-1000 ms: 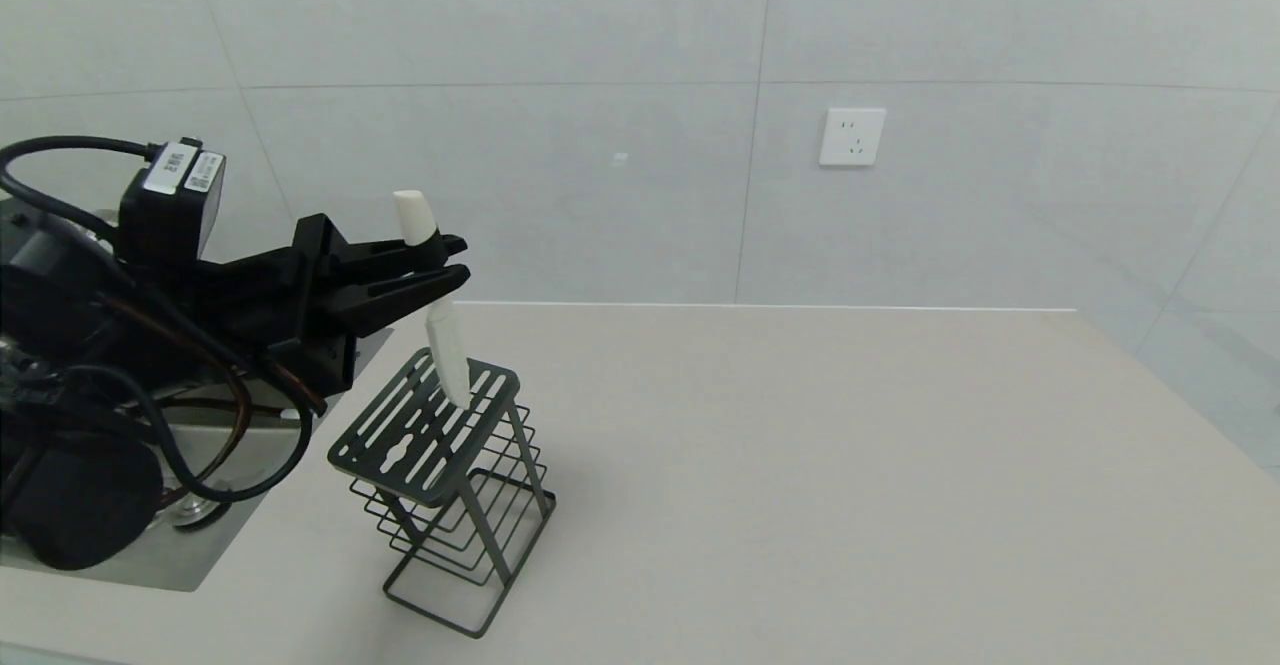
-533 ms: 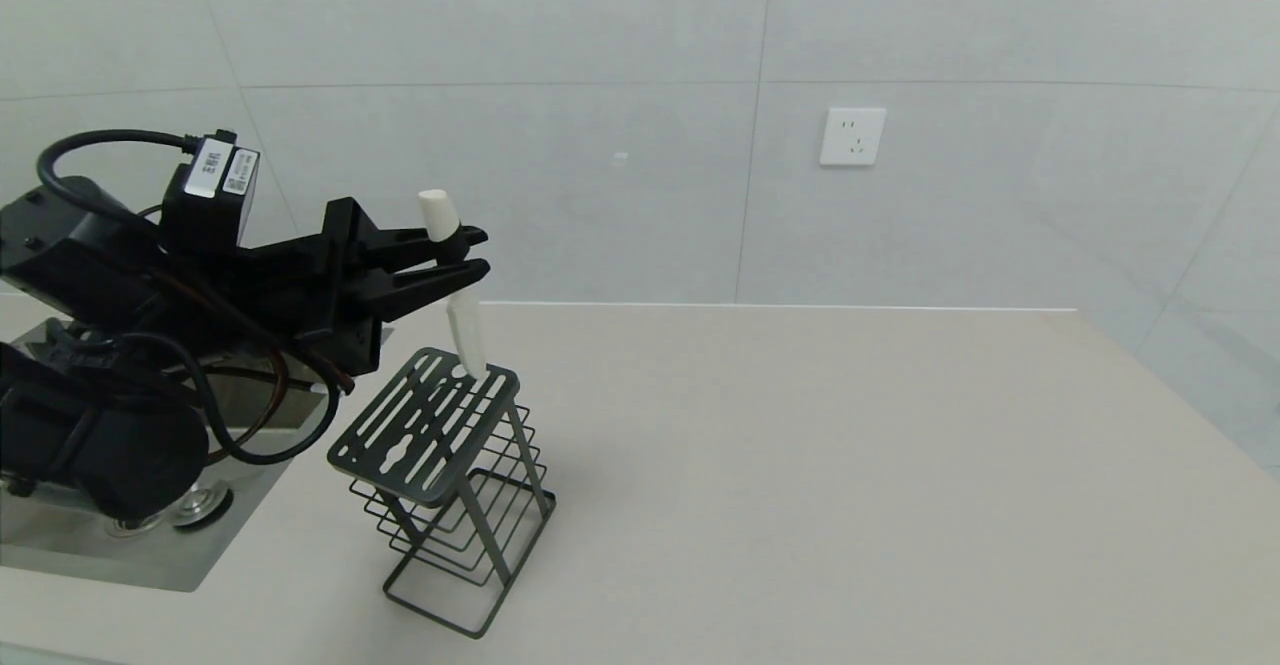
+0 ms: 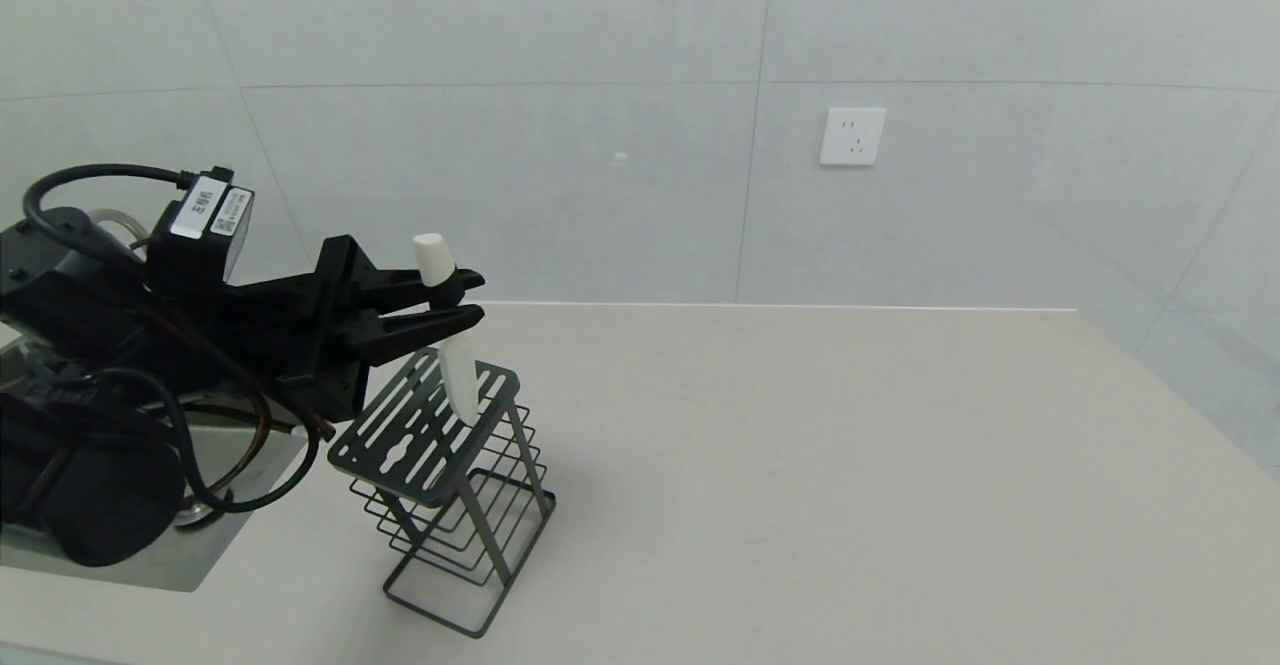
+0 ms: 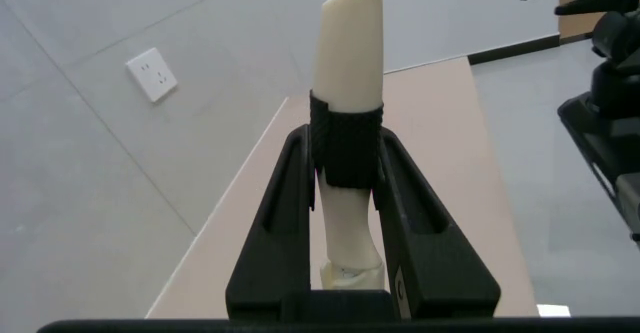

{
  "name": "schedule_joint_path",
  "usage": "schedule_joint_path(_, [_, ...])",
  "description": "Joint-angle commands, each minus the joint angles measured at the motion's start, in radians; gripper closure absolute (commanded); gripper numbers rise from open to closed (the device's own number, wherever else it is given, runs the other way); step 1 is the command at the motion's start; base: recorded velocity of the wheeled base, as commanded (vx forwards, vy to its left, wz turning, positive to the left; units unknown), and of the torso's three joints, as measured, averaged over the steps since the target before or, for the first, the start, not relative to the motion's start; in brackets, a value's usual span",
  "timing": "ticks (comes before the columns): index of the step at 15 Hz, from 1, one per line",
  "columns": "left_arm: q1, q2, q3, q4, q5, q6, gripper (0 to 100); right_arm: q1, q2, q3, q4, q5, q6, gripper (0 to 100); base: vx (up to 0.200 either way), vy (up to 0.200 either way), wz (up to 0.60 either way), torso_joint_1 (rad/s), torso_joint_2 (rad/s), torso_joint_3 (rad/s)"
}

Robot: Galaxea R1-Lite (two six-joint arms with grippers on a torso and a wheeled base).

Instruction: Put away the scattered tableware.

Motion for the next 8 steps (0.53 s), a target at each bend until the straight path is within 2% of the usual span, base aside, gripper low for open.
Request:
schedule_joint_path(1, [0.000,-0.015,0.010,-0.001,0.000,0.001,100,0.000,0.001,0.000,0.001,0.000,0.000,0,0.000,0.000,0.00,0.000,0.00,0.000])
schedule_joint_path(5, [0.000,-0.006,0.010,-0.001,0.000,0.005,100,0.000,0.001,0.000,-0.001,0.000,0.000,0,0.000,0.000,0.00,0.000,0.00,0.000])
schedule_joint_path(8, [0.004,0.028,0.007,-0.001,0.000,0.028,100,0.000,0.001,0.000,-0.001,0.000,0.001,0,0.000,0.000,0.00,0.000,0.00,0.000])
